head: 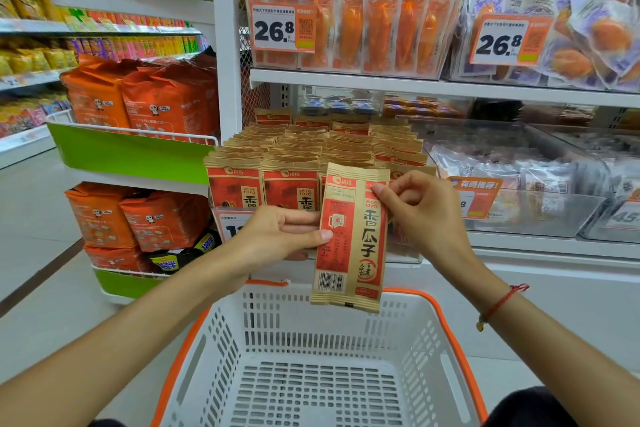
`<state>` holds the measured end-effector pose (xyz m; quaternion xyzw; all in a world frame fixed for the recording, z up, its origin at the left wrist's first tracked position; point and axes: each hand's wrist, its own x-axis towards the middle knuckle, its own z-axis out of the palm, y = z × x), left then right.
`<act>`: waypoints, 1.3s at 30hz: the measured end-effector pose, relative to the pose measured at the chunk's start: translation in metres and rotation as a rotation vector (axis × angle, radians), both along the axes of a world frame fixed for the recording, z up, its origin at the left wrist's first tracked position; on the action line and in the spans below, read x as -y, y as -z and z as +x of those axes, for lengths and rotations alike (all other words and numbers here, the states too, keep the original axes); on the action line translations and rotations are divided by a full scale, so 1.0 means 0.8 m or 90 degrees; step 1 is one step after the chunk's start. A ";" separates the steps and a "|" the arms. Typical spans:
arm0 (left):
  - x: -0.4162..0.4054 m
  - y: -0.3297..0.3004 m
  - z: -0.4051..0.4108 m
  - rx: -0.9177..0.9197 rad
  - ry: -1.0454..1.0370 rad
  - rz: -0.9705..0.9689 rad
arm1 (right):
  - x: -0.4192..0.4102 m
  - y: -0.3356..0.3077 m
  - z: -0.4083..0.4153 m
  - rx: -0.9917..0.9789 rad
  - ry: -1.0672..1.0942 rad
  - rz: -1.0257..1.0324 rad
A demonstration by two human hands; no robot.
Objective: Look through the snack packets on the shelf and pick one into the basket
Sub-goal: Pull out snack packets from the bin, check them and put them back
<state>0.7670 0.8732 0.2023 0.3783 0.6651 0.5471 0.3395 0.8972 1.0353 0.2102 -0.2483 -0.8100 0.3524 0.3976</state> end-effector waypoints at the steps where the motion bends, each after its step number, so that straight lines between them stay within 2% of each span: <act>1: 0.000 0.000 0.002 0.009 -0.002 0.002 | 0.000 0.000 0.000 -0.007 0.002 0.007; 8: -0.002 0.002 0.009 0.045 -0.062 0.033 | 0.001 0.006 -0.002 -0.033 0.004 0.024; 21: 0.005 -0.012 0.014 0.054 -0.203 0.195 | 0.019 -0.001 0.001 -0.040 -0.164 -0.041; 26: 0.002 -0.008 0.011 0.060 -0.203 0.160 | 0.022 -0.001 0.002 -0.082 -0.153 -0.099; 29: 0.001 -0.006 0.011 0.069 -0.214 0.154 | 0.022 0.003 0.003 -0.086 -0.129 -0.035; 35: -0.003 -0.004 0.020 0.073 -0.212 0.168 | 0.040 0.013 0.000 0.080 -0.142 0.136; 39: -0.001 -0.006 0.027 0.031 -0.210 0.184 | 0.039 0.008 -0.002 0.072 -0.152 0.150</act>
